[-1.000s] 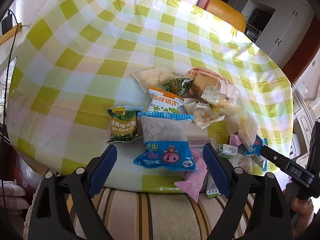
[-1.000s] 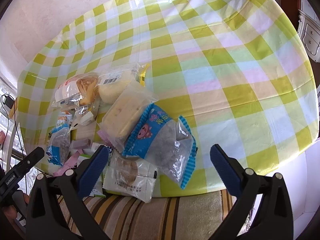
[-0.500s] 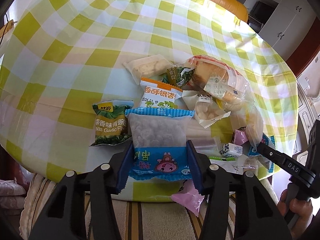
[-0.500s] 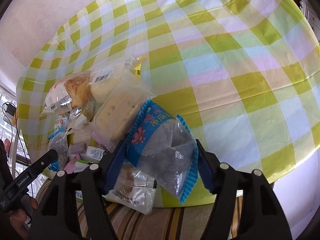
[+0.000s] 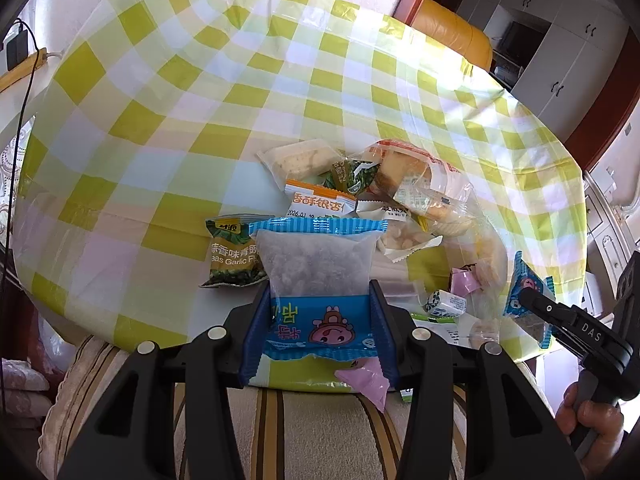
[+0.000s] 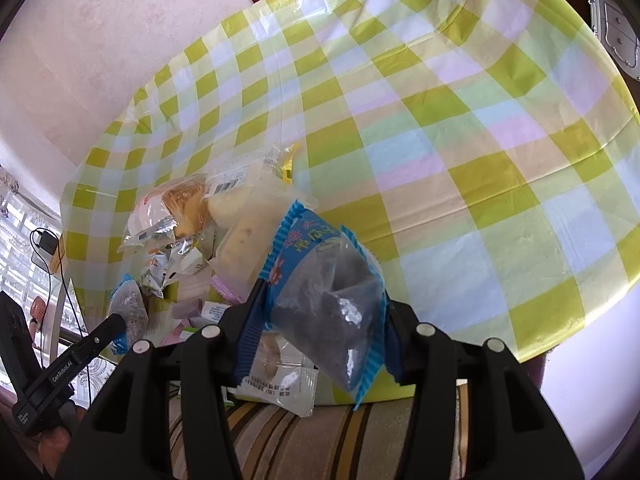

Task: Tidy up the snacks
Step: 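Carry both bags into the white purple-rimmed box and open both tools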

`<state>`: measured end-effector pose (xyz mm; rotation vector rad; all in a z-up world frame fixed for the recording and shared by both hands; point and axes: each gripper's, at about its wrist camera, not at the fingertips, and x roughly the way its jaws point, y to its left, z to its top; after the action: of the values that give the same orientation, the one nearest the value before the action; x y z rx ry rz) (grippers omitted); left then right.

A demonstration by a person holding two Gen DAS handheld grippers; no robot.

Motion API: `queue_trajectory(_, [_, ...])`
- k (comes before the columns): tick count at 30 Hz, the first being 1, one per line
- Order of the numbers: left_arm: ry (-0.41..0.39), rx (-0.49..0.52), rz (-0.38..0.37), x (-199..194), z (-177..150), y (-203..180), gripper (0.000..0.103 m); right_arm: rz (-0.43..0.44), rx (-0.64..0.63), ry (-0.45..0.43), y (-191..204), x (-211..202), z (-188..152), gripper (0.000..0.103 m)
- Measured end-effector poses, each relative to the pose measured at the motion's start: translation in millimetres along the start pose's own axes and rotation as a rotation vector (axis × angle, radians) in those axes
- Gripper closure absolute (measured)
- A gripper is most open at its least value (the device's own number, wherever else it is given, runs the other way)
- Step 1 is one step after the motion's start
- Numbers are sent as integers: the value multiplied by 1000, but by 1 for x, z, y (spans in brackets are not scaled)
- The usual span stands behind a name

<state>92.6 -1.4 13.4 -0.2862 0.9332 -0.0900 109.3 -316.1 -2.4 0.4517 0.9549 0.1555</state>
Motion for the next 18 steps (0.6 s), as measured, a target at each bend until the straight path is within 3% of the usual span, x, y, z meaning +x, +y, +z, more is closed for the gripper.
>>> queue_trajectory(11, [-41,81,-16,-21,-12,-31,58,30,111,-46,-43,-50,-14,53])
queue_trajectory(18, [-11,203,-127,-24,-25,-90,58,-49,189,-76,-93,-85,-29,53])
